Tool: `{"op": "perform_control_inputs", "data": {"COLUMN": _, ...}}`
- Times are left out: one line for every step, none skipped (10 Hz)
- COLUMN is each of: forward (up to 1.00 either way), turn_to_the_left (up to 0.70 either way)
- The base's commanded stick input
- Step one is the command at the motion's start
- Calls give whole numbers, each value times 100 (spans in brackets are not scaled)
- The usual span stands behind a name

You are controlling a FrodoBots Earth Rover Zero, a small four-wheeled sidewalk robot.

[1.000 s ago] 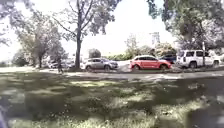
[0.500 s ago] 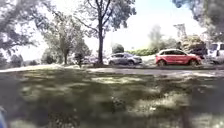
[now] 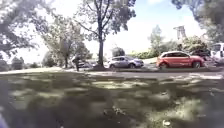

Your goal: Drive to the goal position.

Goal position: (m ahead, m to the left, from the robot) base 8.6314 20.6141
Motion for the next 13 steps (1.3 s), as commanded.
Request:
{"op": "perform_control_inputs", "data": {"forward": 70, "turn_to_the_left": 0}}
{"op": "perform_control_inputs", "data": {"forward": 70, "turn_to_the_left": 0}}
{"op": "perform_control_inputs", "data": {"forward": 70, "turn_to_the_left": 0}}
{"op": "perform_control_inputs", "data": {"forward": 70, "turn_to_the_left": 0}}
{"op": "perform_control_inputs", "data": {"forward": 70, "turn_to_the_left": 0}}
{"op": "perform_control_inputs", "data": {"forward": 70, "turn_to_the_left": 0}}
{"op": "perform_control_inputs", "data": {"forward": 70, "turn_to_the_left": 0}}
{"op": "perform_control_inputs", "data": {"forward": 70, "turn_to_the_left": 0}}
{"op": "perform_control_inputs", "data": {"forward": 70, "turn_to_the_left": 0}}
{"op": "perform_control_inputs", "data": {"forward": 70, "turn_to_the_left": 0}}
{"op": "perform_control_inputs", "data": {"forward": 70, "turn_to_the_left": 0}}
{"op": "perform_control_inputs", "data": {"forward": 70, "turn_to_the_left": 0}}
{"op": "perform_control_inputs", "data": {"forward": 70, "turn_to_the_left": 0}}
